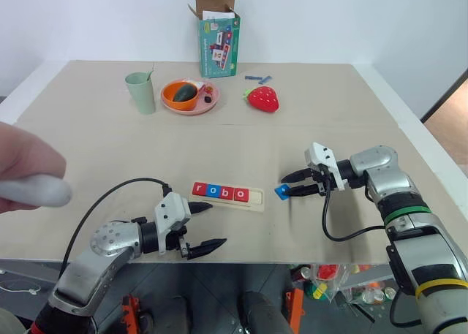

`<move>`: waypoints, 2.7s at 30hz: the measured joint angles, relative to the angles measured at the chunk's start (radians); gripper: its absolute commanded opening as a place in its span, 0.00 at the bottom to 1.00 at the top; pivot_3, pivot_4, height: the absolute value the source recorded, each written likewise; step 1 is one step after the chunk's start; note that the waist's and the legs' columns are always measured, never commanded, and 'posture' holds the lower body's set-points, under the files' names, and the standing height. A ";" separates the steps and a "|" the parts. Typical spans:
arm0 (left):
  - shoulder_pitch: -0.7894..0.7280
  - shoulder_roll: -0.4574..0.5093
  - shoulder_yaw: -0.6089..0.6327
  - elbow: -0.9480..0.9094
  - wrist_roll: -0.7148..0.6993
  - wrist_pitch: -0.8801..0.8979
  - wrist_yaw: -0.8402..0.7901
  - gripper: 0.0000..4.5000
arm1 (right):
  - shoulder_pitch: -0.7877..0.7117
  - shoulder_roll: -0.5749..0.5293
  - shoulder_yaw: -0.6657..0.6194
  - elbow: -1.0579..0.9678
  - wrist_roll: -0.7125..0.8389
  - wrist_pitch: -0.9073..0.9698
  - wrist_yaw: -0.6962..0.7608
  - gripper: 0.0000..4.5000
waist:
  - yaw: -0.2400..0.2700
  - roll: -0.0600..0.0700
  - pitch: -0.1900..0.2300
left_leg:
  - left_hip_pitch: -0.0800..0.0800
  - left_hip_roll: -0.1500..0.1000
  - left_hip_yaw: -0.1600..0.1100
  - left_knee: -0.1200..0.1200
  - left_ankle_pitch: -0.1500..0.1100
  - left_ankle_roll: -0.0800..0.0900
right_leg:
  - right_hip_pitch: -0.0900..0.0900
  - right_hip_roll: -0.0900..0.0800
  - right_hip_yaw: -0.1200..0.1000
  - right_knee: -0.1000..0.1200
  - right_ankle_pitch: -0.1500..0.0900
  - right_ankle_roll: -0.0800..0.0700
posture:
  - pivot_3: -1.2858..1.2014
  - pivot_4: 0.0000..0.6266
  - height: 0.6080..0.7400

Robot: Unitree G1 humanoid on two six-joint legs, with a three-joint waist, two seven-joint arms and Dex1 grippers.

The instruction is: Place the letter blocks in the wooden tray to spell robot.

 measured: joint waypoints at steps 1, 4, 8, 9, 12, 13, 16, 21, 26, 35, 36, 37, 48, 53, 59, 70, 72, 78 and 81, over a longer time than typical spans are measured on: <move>0.005 0.000 0.000 0.000 0.001 0.000 0.003 1.00 | 0.001 0.000 -0.005 -0.031 0.025 0.066 0.000 0.50 | -0.001 0.000 0.000 | 0.000 0.000 0.000 0.000 0.000 0.000 | 0.000 0.000 0.000 0.000 0.000 0.000 | 0.52 0.24 1.00; 0.006 0.000 0.000 -0.001 0.003 -0.001 0.005 1.00 | 0.015 0.006 -0.047 -0.138 0.084 0.194 -0.004 0.71 | -0.001 0.000 0.000 | 0.000 0.000 -0.001 0.000 0.000 0.000 | 0.000 0.000 0.000 0.000 0.000 0.001 | 0.52 0.24 1.00; 0.012 0.000 0.000 -0.003 0.004 -0.002 0.010 1.00 | 0.115 0.012 -0.102 -0.334 0.154 0.291 -0.040 1.00 | 0.002 0.000 0.000 | 0.000 0.000 -0.001 0.000 0.000 0.000 | 0.000 0.001 -0.001 0.001 0.000 0.002 | 0.52 0.24 1.00; 0.016 0.000 0.000 -0.003 0.005 -0.003 0.010 1.00 | 0.146 0.012 -0.107 -0.372 0.161 0.312 -0.058 1.00 | 0.003 0.000 0.000 | -0.001 0.000 -0.001 0.000 0.000 0.000 | 0.000 0.000 -0.001 0.001 -0.001 0.002 | 0.52 0.24 1.00; 0.019 0.000 0.000 -0.004 0.005 -0.003 0.011 1.00 | 0.200 0.008 -0.110 -0.444 0.164 0.337 -0.092 1.00 | 0.003 0.000 0.000 | -0.001 0.000 -0.001 0.000 0.000 0.000 | -0.001 0.000 0.000 0.001 -0.001 0.002 | 0.52 0.24 1.00; 0.019 0.000 0.000 -0.003 0.005 -0.003 0.011 1.00 | 0.212 0.006 -0.112 -0.461 0.162 0.331 -0.104 1.00 | 0.002 0.000 0.000 | -0.001 0.000 0.000 0.001 0.000 0.000 | -0.001 0.000 0.000 0.001 -0.001 0.002 | 0.52 0.24 1.00; 0.015 0.000 -0.001 -0.003 0.007 -0.004 0.007 1.00 | 0.233 -0.001 -0.118 -0.460 0.134 0.249 -0.123 1.00 | 0.002 0.000 0.000 | -0.001 0.000 0.000 0.001 0.000 0.000 | -0.001 0.000 0.000 0.001 0.000 0.001 | 0.52 0.24 1.00; 0.002 -0.001 -0.008 0.000 0.017 -0.014 0.002 1.00 | 0.223 -0.015 -0.095 -0.320 0.055 0.053 -0.094 1.00 | 0.001 0.000 0.000 | 0.000 0.000 0.000 0.001 0.000 0.000 | 0.000 0.000 0.000 0.001 0.000 0.001 | 0.52 0.24 1.00; -0.002 -0.002 -0.011 0.006 0.021 -0.014 0.002 1.00 | 0.153 -0.009 -0.082 -0.149 0.008 -0.078 -0.050 1.00 | -0.003 0.000 0.000 | 0.000 0.000 0.000 0.001 0.000 0.000 | 0.000 0.000 0.000 0.001 0.000 0.000 | 0.52 0.24 1.00; 0.005 0.000 -0.010 0.002 0.021 -0.012 0.006 1.00 | 0.084 0.046 -0.082 0.011 -0.021 -0.160 -0.034 1.00 | -0.003 0.000 0.000 | 0.001 0.000 0.000 0.000 0.000 0.000 | 0.001 0.000 0.000 0.001 0.000 0.001 | 0.52 0.24 1.00; 0.008 0.000 -0.010 -0.001 0.021 -0.011 0.006 1.00 | 0.082 0.049 -0.081 0.021 -0.027 -0.167 -0.033 1.00 | -0.003 0.000 0.000 | 0.001 0.000 0.000 0.000 0.000 0.000 | 0.001 0.000 0.000 0.001 0.000 0.001 | 0.52 0.24 1.00; 0.009 0.001 -0.009 -0.004 0.021 -0.010 0.007 1.00 | 0.077 0.052 -0.080 0.035 -0.030 -0.176 -0.033 1.00 | -0.003 0.000 0.000 | 0.001 0.000 0.000 0.000 0.000 0.000 | 0.001 0.000 0.000 0.001 0.000 0.001 | 0.52 0.24 1.00; 0.012 0.002 -0.008 -0.023 0.021 0.008 0.026 1.00 | 0.047 0.078 -0.084 0.113 -0.046 -0.240 -0.034 0.44 | -0.003 0.000 0.000 | 0.003 0.000 0.000 0.001 0.001 0.001 | 0.003 0.000 0.000 0.001 0.001 -0.001 | 0.52 0.24 1.00; 0.012 0.003 -0.008 -0.023 0.020 0.010 0.026 1.00 | 0.047 0.084 -0.091 0.116 -0.045 -0.230 -0.036 0.38 | -0.003 0.000 0.000 | 0.003 0.000 0.000 0.001 0.002 0.001 | 0.003 0.000 0.000 0.001 0.001 -0.001 | 0.52 0.24 1.00; 0.012 0.002 -0.009 -0.023 0.020 0.010 0.024 1.00 | 0.071 0.085 -0.095 0.019 -0.042 -0.134 -0.056 0.38 | -0.003 0.000 0.000 | 0.003 0.000 0.000 0.000 0.002 0.001 | 0.003 0.000 0.000 0.001 0.001 -0.001 | 0.52 0.24 1.00; 0.005 -0.001 -0.012 -0.021 0.021 0.009 0.010 1.00 | 0.317 0.056 -0.146 -0.741 0.026 0.446 -0.355 0.38 | 0.003 0.000 0.000 | 0.001 0.000 -0.001 -0.001 0.001 0.000 | 0.001 0.000 0.000 0.001 -0.001 0.001 | 0.52 0.24 1.00; 0.003 -0.001 -0.013 -0.021 0.021 0.009 0.005 1.00 | 0.345 0.055 -0.149 -0.825 0.027 0.527 -0.409 0.38 | 0.003 0.000 0.000 | 0.001 0.000 0.000 -0.001 0.001 0.001 | 0.000 0.000 0.000 0.001 -0.001 0.000 | 0.52 0.24 1.00; -0.001 0.000 -0.013 -0.017 0.022 0.009 0.002 1.00 | 0.417 0.112 -0.143 -1.064 0.038 0.793 -0.611 0.38 | 0.001 0.000 0.000 | 0.001 0.000 0.000 0.000 0.001 0.001 | -0.001 0.000 0.000 0.001 0.000 -0.001 | 0.52 0.24 1.00; -0.002 0.000 -0.013 -0.011 0.023 0.009 -0.001 1.00 | 0.417 0.142 -0.143 -1.134 0.054 0.908 -0.695 0.38 | 0.001 0.000 0.000 | 0.000 0.000 0.000 0.000 0.001 0.001 | -0.001 0.000 0.000 0.001 0.000 -0.001 | 0.52 0.24 1.00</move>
